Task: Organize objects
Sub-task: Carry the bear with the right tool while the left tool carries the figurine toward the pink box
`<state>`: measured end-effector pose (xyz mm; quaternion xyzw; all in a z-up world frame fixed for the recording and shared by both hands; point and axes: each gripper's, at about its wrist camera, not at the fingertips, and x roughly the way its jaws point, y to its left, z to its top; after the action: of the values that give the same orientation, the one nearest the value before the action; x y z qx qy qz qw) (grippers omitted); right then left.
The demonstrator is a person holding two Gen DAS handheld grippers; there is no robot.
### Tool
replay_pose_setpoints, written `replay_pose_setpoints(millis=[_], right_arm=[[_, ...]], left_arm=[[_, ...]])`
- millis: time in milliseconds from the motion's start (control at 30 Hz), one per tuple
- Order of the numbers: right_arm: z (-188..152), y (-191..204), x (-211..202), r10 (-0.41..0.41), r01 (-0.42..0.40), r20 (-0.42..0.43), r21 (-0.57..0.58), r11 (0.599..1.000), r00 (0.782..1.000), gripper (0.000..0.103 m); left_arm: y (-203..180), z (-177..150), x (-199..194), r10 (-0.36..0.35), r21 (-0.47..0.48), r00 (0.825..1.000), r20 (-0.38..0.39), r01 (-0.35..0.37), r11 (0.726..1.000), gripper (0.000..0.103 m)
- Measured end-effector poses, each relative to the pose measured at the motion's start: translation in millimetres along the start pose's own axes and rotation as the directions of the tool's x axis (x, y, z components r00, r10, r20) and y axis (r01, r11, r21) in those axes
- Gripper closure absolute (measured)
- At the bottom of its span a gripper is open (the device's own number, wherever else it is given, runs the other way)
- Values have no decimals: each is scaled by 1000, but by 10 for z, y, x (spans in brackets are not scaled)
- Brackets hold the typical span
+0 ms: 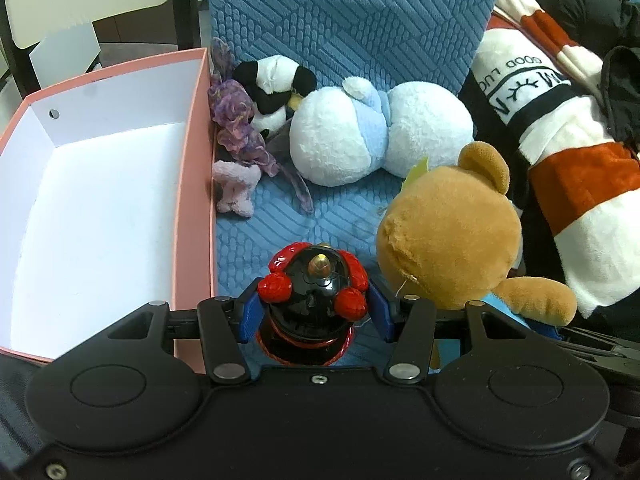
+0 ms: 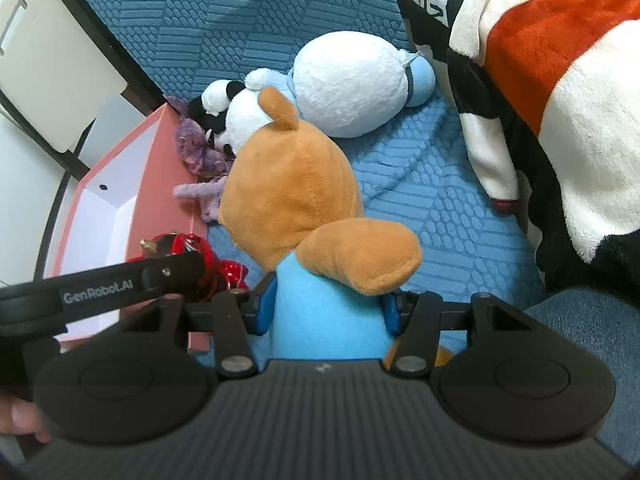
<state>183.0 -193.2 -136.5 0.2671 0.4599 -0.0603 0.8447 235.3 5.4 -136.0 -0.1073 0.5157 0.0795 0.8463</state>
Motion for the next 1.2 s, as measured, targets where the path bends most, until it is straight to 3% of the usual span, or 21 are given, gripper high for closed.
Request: replay_pose_setpoints(millis=[700, 1200], right_arm=[[113, 310, -322, 41, -41, 17, -11, 999, 999, 48], [328, 819, -594, 93, -87, 72, -70, 994, 993, 48]], left_arm=[[213, 191, -416, -41, -33, 999, 18, 42, 999, 52], [627, 421, -854, -34, -91, 993, 112, 45, 995, 52]])
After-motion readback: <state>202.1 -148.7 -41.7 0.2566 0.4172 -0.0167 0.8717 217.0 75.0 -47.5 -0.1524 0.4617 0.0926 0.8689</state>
